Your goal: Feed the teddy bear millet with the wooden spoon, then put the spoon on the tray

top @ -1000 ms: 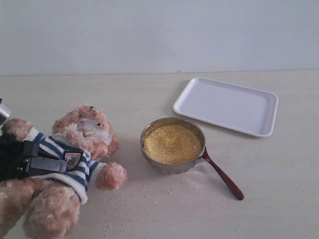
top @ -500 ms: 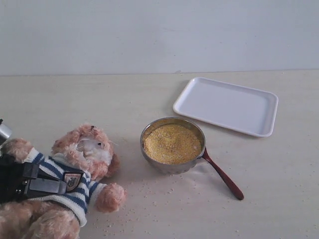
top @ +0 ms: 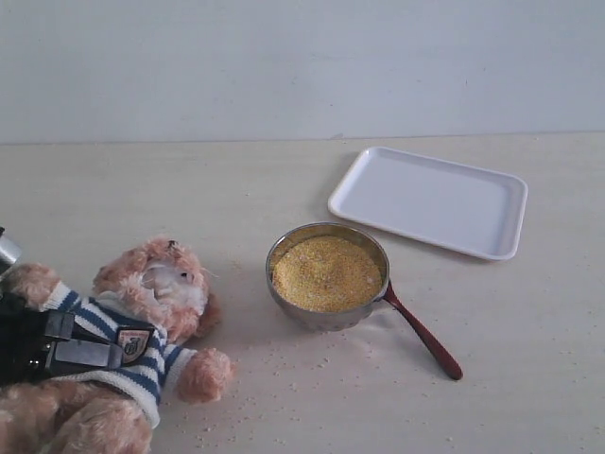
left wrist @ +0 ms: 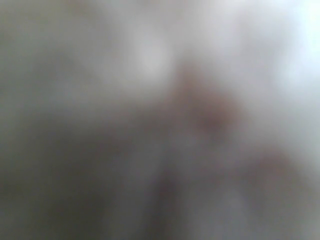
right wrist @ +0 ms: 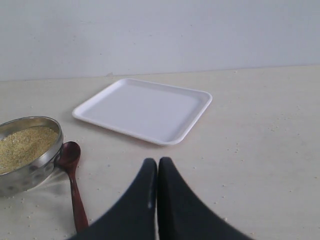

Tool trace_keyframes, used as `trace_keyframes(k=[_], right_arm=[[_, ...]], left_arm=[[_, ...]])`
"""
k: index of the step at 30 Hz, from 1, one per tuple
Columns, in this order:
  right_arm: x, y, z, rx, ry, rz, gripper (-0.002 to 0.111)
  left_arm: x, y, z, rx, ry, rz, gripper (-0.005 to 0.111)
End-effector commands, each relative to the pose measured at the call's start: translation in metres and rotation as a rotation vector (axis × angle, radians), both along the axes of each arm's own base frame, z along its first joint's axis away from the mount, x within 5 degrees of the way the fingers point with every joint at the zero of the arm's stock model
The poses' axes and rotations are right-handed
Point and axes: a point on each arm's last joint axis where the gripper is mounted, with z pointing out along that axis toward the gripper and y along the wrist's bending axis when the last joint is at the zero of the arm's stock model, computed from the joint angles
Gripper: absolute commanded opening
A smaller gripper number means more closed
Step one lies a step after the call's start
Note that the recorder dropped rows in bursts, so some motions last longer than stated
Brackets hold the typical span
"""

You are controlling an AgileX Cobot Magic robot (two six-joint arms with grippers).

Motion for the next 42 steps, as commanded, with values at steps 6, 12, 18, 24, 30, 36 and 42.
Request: trace_keyframes(k=[6,12,18,24,30,36,42], right_arm=[[0.0,0.0,0.002,-0.002,-0.018,-0.005,0.0],[0.0,0.0,0.002,-0.002,-0.018,-0.005,0.0],[0.0,0.0,0.002,-0.002,-0.018,-0.005,0.0],[0.0,0.0,0.002,-0.002,-0.018,-0.005,0.0],[0.0,-0.001,0.003,0.001,-0.039,-0.008,0.0],[0.0,0.0,0.004,0.025,-0.039,-0.007,0.0],[0.0,0.0,0.003,0.025,-0.035,-0.006,0.0]], left_arm=[[-0.001,0.003,-0.004,0.042,0.007,0.004,0.006],[-0.001,0.005,-0.016,0.054,0.058,-0.003,0.006],[-0.001,0.005,-0.025,0.051,0.097,-0.003,0.006],[-0.001,0.005,-0.025,0.051,0.097,-0.003,0.006],[-0.001,0.005,-0.025,0.051,0.097,-0.003,0.006],[-0.001,0.005,-0.025,0.051,0.097,-0.003,0.006],[-0.001,0.005,-0.025,0.051,0.097,-0.003,0.006]])
